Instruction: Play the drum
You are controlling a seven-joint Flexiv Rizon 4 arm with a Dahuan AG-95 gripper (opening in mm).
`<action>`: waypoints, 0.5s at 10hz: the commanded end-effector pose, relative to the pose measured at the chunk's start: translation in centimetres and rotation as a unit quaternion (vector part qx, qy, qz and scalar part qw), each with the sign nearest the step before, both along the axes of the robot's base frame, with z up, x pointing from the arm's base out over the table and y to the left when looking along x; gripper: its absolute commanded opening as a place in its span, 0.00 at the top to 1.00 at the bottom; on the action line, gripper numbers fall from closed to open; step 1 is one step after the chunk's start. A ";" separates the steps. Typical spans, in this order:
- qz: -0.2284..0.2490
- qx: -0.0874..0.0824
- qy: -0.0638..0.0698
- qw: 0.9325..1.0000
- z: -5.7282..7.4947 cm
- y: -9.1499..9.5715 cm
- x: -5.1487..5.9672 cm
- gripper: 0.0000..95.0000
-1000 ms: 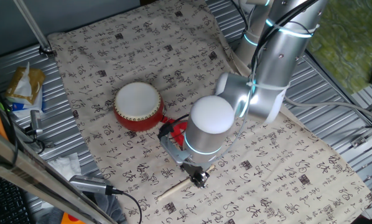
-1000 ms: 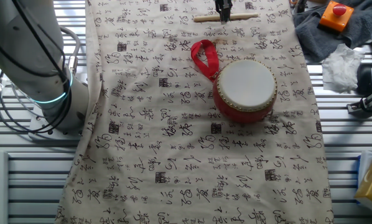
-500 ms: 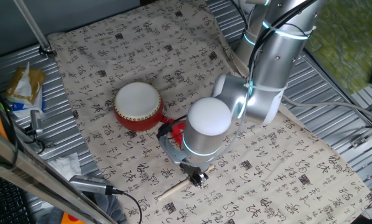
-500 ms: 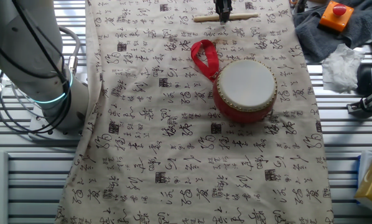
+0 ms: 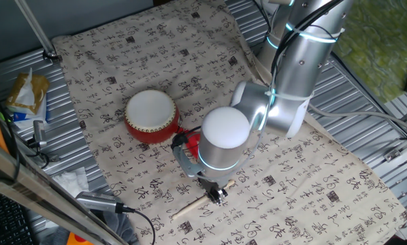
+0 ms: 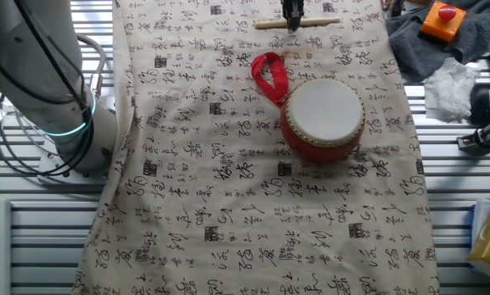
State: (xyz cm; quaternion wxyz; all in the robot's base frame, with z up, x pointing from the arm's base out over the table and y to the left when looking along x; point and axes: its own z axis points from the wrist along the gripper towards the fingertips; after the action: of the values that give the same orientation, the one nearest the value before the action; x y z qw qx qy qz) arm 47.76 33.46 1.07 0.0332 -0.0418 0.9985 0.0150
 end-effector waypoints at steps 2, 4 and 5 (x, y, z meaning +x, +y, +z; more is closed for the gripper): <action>-0.002 0.003 0.000 1.000 -0.1 0.1 -0.2 0.60; -0.004 0.004 -0.002 1.000 -0.3 0.3 -0.2 0.60; -0.005 0.004 -0.003 1.000 -0.3 0.5 -0.2 0.60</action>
State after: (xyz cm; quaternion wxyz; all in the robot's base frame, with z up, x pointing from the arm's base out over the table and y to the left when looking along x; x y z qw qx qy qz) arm 47.60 34.12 0.73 0.0368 -0.0359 0.9985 0.0188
